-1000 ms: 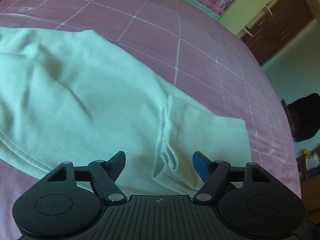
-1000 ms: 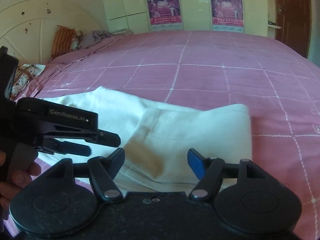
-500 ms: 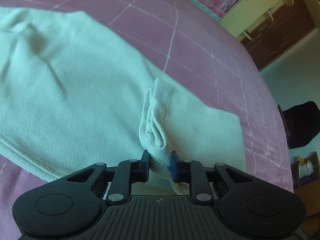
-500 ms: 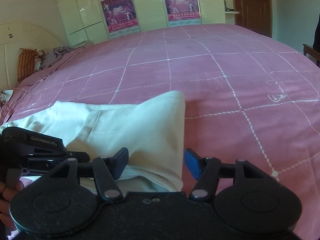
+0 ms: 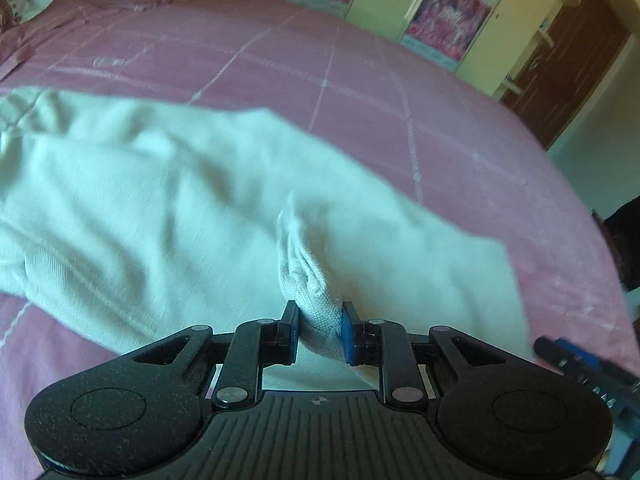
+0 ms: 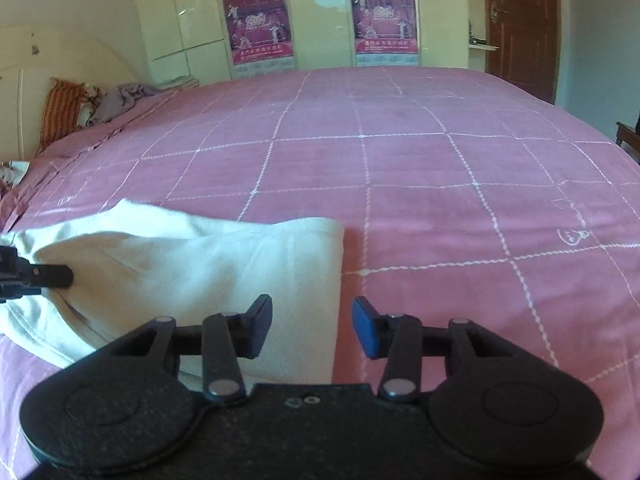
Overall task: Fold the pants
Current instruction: 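Release the fabric with both grippers and press the folded strip flat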
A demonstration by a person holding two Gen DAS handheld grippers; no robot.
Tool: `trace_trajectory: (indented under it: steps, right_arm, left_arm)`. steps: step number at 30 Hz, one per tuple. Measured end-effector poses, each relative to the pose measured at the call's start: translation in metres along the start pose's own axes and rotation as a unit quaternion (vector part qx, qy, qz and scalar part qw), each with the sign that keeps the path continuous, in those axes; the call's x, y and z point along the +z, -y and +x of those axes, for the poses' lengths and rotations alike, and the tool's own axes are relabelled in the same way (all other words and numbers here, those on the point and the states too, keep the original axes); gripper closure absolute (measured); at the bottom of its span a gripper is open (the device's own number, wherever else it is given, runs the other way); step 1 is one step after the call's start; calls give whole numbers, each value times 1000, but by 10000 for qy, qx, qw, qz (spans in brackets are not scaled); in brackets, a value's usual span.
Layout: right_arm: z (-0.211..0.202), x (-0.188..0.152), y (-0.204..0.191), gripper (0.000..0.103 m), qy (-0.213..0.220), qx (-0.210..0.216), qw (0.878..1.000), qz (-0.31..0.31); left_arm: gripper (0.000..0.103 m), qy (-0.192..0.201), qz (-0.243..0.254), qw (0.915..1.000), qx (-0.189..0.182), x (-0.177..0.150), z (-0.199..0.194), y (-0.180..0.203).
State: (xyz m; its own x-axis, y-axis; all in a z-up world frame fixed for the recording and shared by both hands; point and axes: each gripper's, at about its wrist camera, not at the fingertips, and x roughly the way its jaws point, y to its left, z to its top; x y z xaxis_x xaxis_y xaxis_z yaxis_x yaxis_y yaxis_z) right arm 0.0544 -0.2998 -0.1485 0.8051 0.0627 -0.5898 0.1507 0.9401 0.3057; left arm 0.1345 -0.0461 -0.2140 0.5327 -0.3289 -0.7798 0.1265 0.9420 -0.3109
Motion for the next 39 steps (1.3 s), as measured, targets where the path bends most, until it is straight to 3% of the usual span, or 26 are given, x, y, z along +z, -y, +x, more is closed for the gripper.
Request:
trace_trajectory:
  steps: [1,4,6,9,11,13,18,23,26,31,39]
  right_arm:
    - [5,-3,-8,61,-84,0,9999,-121]
    - [32,-22,-27,60,-811,-55,9949,-594]
    - [32,-25,-30,59,-728,-119,9945,-744]
    - [24,-16,-27,59,-748,-33,9954,-602]
    - [15,-12,-25,59,-544,-9,9971,-536]
    - [15,-4,-28,59,-469,27,9973,-572]
    - [38,25,-47,58,-446,-16,9945,-943]
    - [78,49,-46,57,-594,-310,9931,-965]
    - [112,41,-36,55,-1140,-364,9888,-889]
    - [121,32,-35,54,-1126,-367,9885,-938]
    - [118,29,-43,54,-1142,-557,9858,-1100]
  left_arm:
    - [74,-164,136,9998,54,-7,12,-4]
    - [73,-31,407,9989,232,-9,7,5]
    - [72,126,434,9983,370,-3,-6,11]
    - [72,828,248,9953,435,1,-39,8]
    - [72,1003,440,9932,403,6,-46,14]
    - [72,956,687,9924,347,15,-40,25]
    - [72,519,737,9954,310,29,-2,49]
    - [73,30,947,9940,550,32,44,50]
    - [73,85,1253,9898,666,23,49,57]
    - [73,302,1290,9885,731,16,49,61]
    - [73,224,1475,9857,780,4,39,65]
